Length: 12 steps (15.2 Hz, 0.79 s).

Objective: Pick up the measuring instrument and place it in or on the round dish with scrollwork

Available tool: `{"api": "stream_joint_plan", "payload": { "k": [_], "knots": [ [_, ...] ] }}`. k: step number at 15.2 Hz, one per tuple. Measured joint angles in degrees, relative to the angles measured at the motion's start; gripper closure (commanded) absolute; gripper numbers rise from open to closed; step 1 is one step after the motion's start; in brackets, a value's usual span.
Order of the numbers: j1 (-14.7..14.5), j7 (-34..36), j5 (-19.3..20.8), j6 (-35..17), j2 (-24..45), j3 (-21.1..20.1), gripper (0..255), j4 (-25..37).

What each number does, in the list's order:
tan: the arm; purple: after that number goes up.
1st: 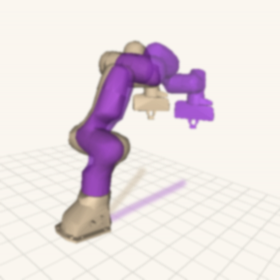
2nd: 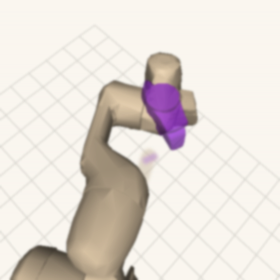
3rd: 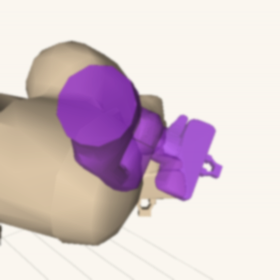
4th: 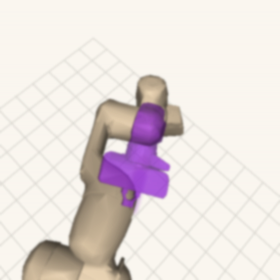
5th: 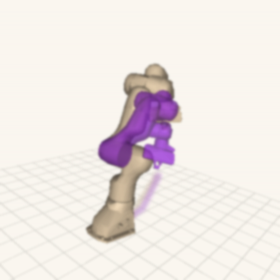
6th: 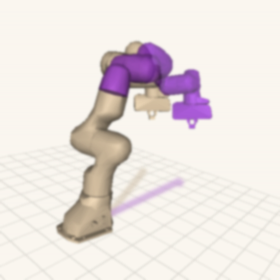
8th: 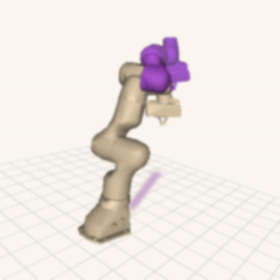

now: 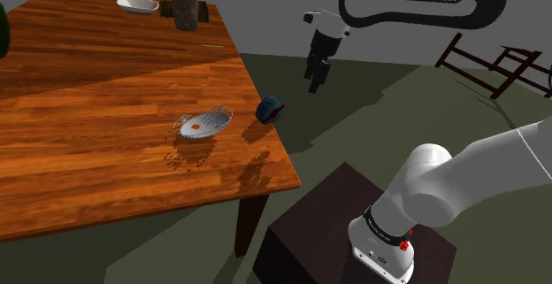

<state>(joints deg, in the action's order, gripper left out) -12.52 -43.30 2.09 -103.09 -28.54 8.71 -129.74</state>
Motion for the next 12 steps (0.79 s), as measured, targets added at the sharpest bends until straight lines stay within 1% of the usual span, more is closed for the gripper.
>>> {"api": "stream_joint_plan", "payload": {
  "k": [4, 9, 12],
  "knots": [
    [-4.54, -12.19, -2.94, -4.46, 6.79, 1.87, 0, 2.69],
    [-9.6, -27.43, -7.42, -7.64, 14.23, 2.84, 0, 6.67],
    [-10.53, -30.48, -8.48, -9.81, 16.07, 2.78, 0, 6.21]
  ]
}}
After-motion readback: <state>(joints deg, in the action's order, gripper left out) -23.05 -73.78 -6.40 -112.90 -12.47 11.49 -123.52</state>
